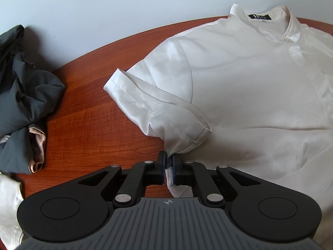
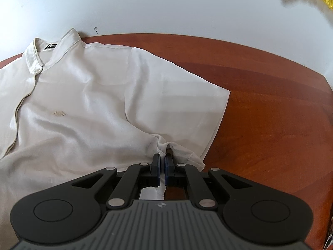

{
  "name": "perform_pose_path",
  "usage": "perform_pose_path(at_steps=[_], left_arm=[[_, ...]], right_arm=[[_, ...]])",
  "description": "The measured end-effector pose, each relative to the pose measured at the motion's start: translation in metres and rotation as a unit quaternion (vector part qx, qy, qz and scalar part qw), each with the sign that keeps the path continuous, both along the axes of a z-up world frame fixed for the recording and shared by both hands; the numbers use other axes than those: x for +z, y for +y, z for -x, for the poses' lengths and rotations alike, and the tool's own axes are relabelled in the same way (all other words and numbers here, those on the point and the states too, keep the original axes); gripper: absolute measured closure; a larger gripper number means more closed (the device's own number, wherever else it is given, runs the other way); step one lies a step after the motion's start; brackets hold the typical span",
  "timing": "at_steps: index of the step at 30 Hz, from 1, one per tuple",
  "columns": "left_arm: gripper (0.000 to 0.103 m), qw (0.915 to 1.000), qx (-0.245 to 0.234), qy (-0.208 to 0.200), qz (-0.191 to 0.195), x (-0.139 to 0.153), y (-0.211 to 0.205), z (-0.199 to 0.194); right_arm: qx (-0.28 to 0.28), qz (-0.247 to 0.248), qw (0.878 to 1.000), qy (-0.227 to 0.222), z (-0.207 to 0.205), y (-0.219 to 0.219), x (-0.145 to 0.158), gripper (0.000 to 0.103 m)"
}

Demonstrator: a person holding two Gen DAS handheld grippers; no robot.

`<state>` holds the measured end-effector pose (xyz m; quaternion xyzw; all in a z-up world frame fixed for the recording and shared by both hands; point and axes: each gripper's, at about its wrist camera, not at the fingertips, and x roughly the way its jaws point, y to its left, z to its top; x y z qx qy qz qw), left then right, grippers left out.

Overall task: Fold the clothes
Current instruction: 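Open both grippers and release the shirt onto the table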

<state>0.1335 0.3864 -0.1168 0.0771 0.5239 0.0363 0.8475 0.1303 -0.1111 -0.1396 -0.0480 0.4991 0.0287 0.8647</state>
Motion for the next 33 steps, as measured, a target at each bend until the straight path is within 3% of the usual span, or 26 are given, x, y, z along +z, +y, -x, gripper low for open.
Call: perform_pose_path(at_steps=[2,6,7,19,33], left_arm=[[0.09,0.9999,0.005,-0.004,0.012,0.003,0.004,0.005],[0.076,0.9995,0.011,-0.01,0.029,0.012,0.01,0.022],[0.075,0.9994,0.01,-0.011,0.033,0.013,0.012,0.026],[0.069,0.998,0.02,0.004,0.059,0.017,0.004,0.104],[0.067,0.9934,0.04,0.013,0.107,0.029,-0.017,0.202]], right_arm=[[0.004,-0.002,1.0,-0.001,0.004,-0.001,0.002,0.097],[0.019,-0.009,1.0,-0.002,0.015,-0.004,0.013,0.076],[0.021,-0.011,1.0,-0.001,0.016,-0.004,0.014,0.075],[0.051,-0.03,0.998,0.021,0.063,-0.015,0.035,0.071],[0.058,-0.061,0.995,0.054,0.167,-0.026,0.035,0.07]])
